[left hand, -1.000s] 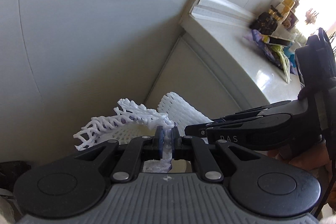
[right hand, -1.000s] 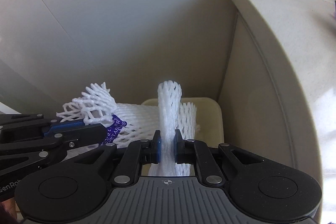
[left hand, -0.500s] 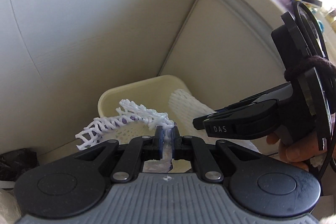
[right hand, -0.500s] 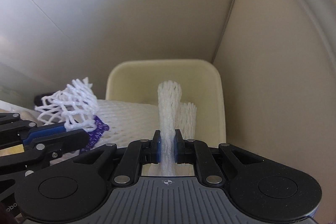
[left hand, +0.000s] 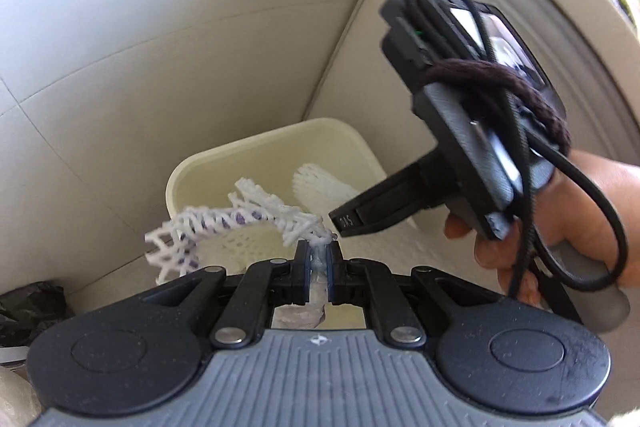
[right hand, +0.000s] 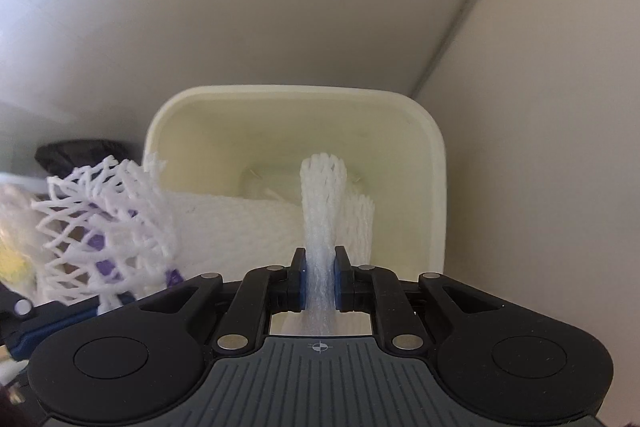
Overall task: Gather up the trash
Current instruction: 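Open the left tool while the right tool opens, dropping foam nets into the bin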
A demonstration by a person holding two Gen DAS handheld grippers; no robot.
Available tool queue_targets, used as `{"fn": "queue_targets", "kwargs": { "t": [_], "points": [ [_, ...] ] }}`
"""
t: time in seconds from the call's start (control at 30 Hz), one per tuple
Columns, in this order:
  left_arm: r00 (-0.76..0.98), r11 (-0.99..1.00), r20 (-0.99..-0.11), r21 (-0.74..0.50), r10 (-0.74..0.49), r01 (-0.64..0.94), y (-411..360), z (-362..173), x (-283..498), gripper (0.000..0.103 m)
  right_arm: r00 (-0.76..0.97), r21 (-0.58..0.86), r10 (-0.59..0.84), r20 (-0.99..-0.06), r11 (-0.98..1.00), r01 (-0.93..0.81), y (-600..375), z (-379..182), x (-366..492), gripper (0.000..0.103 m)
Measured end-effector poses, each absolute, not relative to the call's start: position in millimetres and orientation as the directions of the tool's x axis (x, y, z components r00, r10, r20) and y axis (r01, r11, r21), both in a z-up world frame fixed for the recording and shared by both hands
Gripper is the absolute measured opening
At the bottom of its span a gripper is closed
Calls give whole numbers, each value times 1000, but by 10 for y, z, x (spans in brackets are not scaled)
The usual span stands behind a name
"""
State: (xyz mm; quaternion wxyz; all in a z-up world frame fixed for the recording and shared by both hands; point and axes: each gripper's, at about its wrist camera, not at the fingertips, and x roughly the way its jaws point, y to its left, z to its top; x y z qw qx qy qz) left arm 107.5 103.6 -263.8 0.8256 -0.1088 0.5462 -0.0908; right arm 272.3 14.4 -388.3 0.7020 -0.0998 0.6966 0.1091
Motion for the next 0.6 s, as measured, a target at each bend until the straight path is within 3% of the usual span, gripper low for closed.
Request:
{"fn": "queue_targets", "kwargs": {
  "t": [0.23,0.27,0.33,0.4,0.6],
  "points": [
    [360,976,-907,-200,-217,83,982,-2683,1063,13,-13,10,6,-1000,945,-326,208,-3999,2822,20],
    [360,978,-909,-190,-210,91,965,-2676,1056,15,-17,19,14,-1000,945,-327,200,-3997,2831,25],
    [365,979,-909,-180,-202,95,940,-2657,1041,23,-16,37,34,-999,947,-320,98,-3950,2819,51],
    [358,980,-913,-174,-196,93,941,-2667,1010,31,-3,45,46,-999,948,-314,54,-3891,2842,68],
    [343,983,-922,-155,-181,101,980,-2659,939,57,25,59,70,-997,952,-302,5,-3669,2887,75]
  ]
}}
